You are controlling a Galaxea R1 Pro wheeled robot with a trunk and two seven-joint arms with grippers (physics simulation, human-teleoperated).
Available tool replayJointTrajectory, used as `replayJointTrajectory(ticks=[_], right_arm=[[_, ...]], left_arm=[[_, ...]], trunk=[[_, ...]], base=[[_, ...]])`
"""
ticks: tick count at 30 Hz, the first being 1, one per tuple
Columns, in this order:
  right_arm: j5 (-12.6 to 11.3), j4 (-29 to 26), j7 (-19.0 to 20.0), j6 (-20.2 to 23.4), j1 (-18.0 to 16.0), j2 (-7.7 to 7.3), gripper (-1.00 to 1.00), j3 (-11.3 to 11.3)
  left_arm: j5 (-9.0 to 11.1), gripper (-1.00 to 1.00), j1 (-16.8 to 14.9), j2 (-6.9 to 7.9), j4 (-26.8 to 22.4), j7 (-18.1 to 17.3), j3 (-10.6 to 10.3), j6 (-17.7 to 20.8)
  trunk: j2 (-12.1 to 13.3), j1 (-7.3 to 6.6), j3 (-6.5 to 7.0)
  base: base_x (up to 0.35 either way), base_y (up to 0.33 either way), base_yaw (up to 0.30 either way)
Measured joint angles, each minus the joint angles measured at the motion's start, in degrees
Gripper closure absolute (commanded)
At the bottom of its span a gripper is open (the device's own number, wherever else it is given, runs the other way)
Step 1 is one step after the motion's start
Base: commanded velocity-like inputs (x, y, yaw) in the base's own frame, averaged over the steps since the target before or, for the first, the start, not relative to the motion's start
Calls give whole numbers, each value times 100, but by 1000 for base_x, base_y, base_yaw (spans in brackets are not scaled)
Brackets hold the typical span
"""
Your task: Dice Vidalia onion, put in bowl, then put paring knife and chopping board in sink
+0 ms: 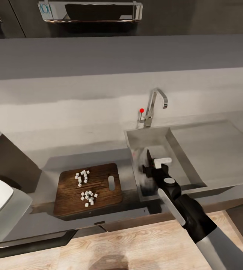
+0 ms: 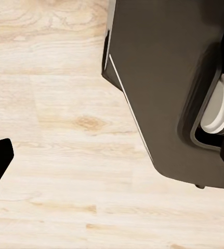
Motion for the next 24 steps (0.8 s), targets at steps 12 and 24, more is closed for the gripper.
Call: replayJointTrajectory(ticks=[12,24], right_arm=[[-10,-1533,-20,721,5,-236,-100,-262],[-9,-1620,-20,728,2,-235,-100,-273]], left_arm=[[0,-100,0,0,-4,0,0,-1],[0,-100,0,0,-3,0,0,0]], trunk=[[1,0,0],[0,2,80]], base=[[0,0,0],[-37,7,0]])
